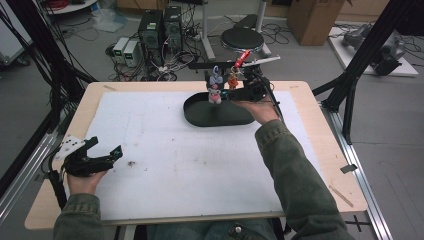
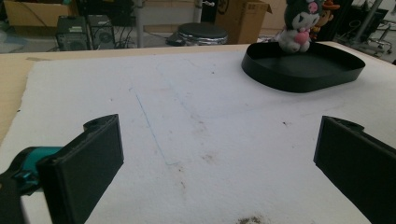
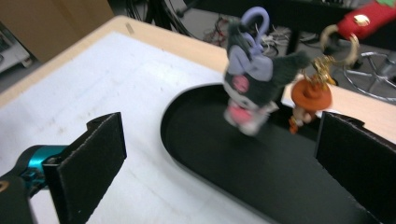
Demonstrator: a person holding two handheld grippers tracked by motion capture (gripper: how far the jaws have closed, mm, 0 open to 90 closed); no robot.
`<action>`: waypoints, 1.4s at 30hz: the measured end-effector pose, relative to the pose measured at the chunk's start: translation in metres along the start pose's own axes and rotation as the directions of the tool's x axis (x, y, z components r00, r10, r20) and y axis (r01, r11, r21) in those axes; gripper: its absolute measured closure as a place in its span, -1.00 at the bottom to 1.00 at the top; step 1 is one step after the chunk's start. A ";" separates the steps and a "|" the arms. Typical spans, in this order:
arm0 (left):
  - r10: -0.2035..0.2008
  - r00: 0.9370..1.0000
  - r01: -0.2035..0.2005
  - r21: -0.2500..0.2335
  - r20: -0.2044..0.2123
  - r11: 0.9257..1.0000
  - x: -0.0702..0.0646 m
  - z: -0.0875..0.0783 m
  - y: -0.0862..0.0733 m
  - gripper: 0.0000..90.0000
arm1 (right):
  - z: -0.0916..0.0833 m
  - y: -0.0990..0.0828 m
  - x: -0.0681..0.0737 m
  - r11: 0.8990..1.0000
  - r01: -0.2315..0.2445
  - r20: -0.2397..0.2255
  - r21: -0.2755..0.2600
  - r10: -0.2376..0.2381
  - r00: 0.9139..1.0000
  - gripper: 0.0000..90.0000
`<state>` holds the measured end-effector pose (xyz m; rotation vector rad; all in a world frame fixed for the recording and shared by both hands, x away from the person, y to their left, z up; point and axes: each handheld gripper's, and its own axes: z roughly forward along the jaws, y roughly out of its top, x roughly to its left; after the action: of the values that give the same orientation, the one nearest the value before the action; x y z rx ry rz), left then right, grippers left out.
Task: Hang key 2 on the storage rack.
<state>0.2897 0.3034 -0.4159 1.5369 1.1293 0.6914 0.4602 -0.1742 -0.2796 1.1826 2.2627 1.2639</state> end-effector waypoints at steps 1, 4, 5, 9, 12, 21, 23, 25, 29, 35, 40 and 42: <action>0.000 1.000 0.000 0.000 0.000 1.000 0.000 0.000 0.000 -0.96 | -0.003 -0.002 -0.001 1.000 0.002 0.006 -0.003 -0.002 1.000 -0.97; 0.000 1.000 0.000 0.001 -0.001 1.000 -0.001 0.000 0.000 -0.96 | -0.013 -0.007 -0.002 1.000 0.005 0.006 -0.022 -0.005 1.000 -0.97; 0.000 1.000 0.000 0.000 -0.001 1.000 -0.001 0.000 0.000 -0.96 | -0.015 -0.009 -0.002 1.000 0.009 0.006 -0.023 -0.009 1.000 -0.97; 0.001 1.000 -0.001 0.002 -0.001 1.000 -0.001 0.000 0.000 -0.96 | -0.024 -0.021 -0.002 0.998 0.040 0.025 -0.041 -0.039 0.999 -0.97; 0.002 1.000 -0.002 0.003 0.000 1.000 -0.001 0.000 0.000 -0.96 | -0.030 -0.030 -0.003 0.997 0.037 0.022 -0.063 -0.036 0.999 -0.97; 0.005 1.000 -0.005 0.007 0.003 1.000 -0.002 -0.001 0.000 -0.96 | -0.037 -0.054 -0.008 0.996 0.029 0.012 -0.083 -0.028 1.000 -0.98; 0.005 1.000 -0.005 0.007 0.004 1.000 -0.002 0.000 0.000 -0.96 | -0.038 -0.060 -0.010 0.996 0.026 0.014 -0.088 -0.025 1.000 -0.97; 0.005 1.000 -0.005 0.007 0.004 1.000 -0.002 -0.001 0.000 -0.96 | -0.040 -0.066 -0.010 0.995 0.018 0.017 -0.094 -0.016 1.000 -0.98; 0.006 1.000 -0.006 0.008 0.006 1.000 -0.002 -0.001 0.000 -0.96 | -0.046 -0.076 -0.013 0.994 -0.029 0.031 -0.104 0.032 0.999 -0.97; 0.008 1.000 -0.008 0.015 0.010 1.000 -0.003 0.000 -0.001 -0.96 | -0.050 -0.093 -0.019 0.990 -0.058 0.042 -0.129 0.064 0.997 -0.97; 0.008 1.000 -0.008 0.015 0.009 1.000 -0.003 0.001 -0.001 -0.96 | -0.054 -0.103 -0.019 0.988 -0.063 0.049 -0.141 0.070 0.996 -0.97; 0.009 1.000 -0.009 0.015 0.010 1.000 -0.003 0.001 -0.001 -0.96 | -0.055 -0.106 -0.017 0.986 -0.055 0.051 -0.158 0.063 0.997 -0.97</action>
<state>0.2888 0.3004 -0.4163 1.5572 1.1235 0.6820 0.3835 -0.2477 -0.3363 1.2197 2.0616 1.3845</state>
